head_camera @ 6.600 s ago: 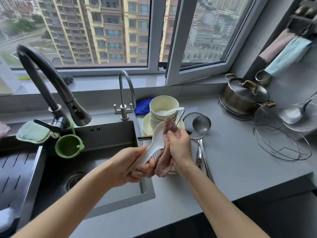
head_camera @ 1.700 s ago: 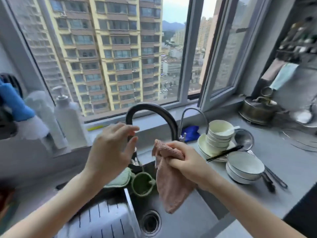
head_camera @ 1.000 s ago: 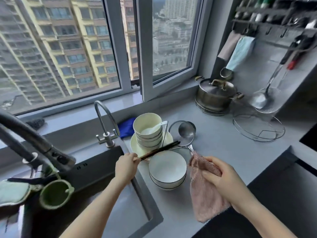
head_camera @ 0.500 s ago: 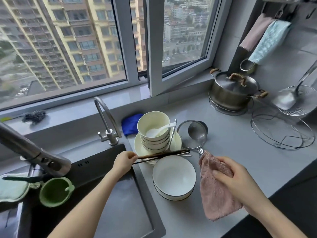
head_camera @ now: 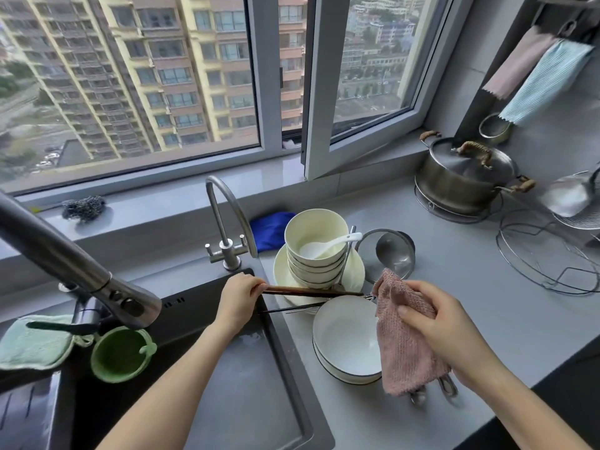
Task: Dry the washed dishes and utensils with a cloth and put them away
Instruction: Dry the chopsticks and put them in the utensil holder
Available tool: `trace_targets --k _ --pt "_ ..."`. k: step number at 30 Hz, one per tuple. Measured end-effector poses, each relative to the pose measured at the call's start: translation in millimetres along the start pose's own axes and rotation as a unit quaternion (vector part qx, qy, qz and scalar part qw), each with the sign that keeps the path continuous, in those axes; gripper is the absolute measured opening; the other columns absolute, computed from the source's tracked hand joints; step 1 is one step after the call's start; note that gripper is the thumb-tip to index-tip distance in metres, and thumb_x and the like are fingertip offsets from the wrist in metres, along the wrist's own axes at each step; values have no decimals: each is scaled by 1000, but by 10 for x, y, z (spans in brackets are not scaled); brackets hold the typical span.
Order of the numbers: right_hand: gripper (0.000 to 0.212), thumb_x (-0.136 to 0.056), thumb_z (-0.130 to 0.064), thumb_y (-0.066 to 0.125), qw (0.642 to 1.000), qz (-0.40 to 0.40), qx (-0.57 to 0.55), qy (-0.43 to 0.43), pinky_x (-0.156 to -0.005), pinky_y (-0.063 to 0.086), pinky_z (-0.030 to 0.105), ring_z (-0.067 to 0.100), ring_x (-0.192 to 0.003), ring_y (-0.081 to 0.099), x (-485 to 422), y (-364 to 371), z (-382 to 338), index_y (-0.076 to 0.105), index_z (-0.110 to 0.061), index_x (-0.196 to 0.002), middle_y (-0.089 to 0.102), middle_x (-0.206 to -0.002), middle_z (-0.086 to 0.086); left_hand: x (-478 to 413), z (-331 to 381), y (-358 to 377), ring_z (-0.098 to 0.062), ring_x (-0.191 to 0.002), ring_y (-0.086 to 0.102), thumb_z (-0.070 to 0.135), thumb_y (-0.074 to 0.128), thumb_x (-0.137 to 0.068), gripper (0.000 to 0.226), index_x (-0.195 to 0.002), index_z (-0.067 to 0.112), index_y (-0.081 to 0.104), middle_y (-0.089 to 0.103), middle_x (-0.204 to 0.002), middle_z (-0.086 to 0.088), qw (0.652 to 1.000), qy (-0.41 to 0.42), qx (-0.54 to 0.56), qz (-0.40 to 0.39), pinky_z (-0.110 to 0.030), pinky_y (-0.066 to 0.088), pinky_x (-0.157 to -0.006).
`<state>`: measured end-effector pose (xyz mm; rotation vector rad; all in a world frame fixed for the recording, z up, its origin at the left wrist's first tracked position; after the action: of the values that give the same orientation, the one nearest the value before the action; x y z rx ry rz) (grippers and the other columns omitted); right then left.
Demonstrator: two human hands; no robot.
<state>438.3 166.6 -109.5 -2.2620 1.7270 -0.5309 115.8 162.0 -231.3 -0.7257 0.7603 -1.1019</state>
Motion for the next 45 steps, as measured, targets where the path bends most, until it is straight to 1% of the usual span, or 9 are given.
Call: trace_targets --k 3,6,13,24,28,31,36,40,45 --pt "29 -86 2 63 1000 -3 5 -1 -80 52 31 11 -88 68 0 32 23 66 -23 -101 72 -91 -5 5 2 26 -25 -65 60 7 74 -77 6 -73 10 72 66 -65 -3 998 56 -39 8 -46 50 -86" --pt "31 -86 3 62 1000 -7 4 -2 -74 51 20 7 -85 67 1 53 47 66 -24 -100 73 -90 -8 3 28 58 -22 -63 62 14 74 -76 9 -69 13 69 63 -62 0 989 121 -90 0 -38 42 -98" --pt "31 -86 3 62 1000 -7 6 -24 -71 49 14 3 -84 67 49 58 -25 66 -24 -100 72 -89 -13 96 160 -113 -19 -76 48 37 31 -100 51 -78 7 65 58 -72 -5 984 173 -21 47 -25 37 -77" --pt "40 -87 -24 49 950 22 126 -285 -89 38 5 -4 -104 56 290 285 -792 59 -23 -126 63 -113 -16 518 947 -1273 -22 -65 55 13 59 -86 18 -79 3 72 65 -69 -7 994 78 2 76 -19 31 -59" --pt "56 -82 -23 37 899 -15 227 -374 -108 33 38 24 -122 52 202 675 -927 51 -11 -135 59 -130 6 530 1300 -1750 -5 -55 47 17 58 -92 18 -83 10 72 61 -65 2 1000 24 15 12 -13 31 -51" --pt "57 -85 -28 39 872 -36 269 -407 -102 37 42 33 -109 56 150 913 -946 47 -9 -138 59 -125 11 521 1423 -1980 -9 -49 45 20 57 -92 21 -84 10 74 65 -65 -2 999 -19 17 -29 -14 31 -46" --pt "68 -79 -55 45 898 -84 214 -375 -79 45 31 20 -95 55 260 1184 -890 46 -17 -137 56 -114 3 568 1474 -2125 -3 -47 51 19 60 -91 21 -81 7 74 68 -64 -2 986 -138 66 -65 -10 38 -44" --pt "34 -87 -32 50 922 -88 130 -354 -69 44 32 23 -78 57 373 1326 -822 58 -13 -114 64 -93 3 629 1474 -2138 -15 -68 66 18 60 -91 23 -90 -3 67 72 -84 -14 951 -238 165 -107 -23 57 -74" --pt "9 -95 -18 56 971 -124 -68 -194 -80 46 23 12 -88 62 337 1426 -767 60 -18 -103 67 -95 0 862 1324 -2164 -16 -85 63 44 41 -96 45 -98 6 63 66 -87 -7 923 -269 257 -95 -34 54 -85"
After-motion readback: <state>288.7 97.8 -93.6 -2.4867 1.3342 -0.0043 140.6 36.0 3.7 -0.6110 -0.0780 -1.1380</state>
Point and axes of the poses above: each hand's wrist, its own x-axis away from the middle knuckle, its own y-axis out of the palm, z = x × y, the point moved 3 cm from there along -x, towards the middle knuckle
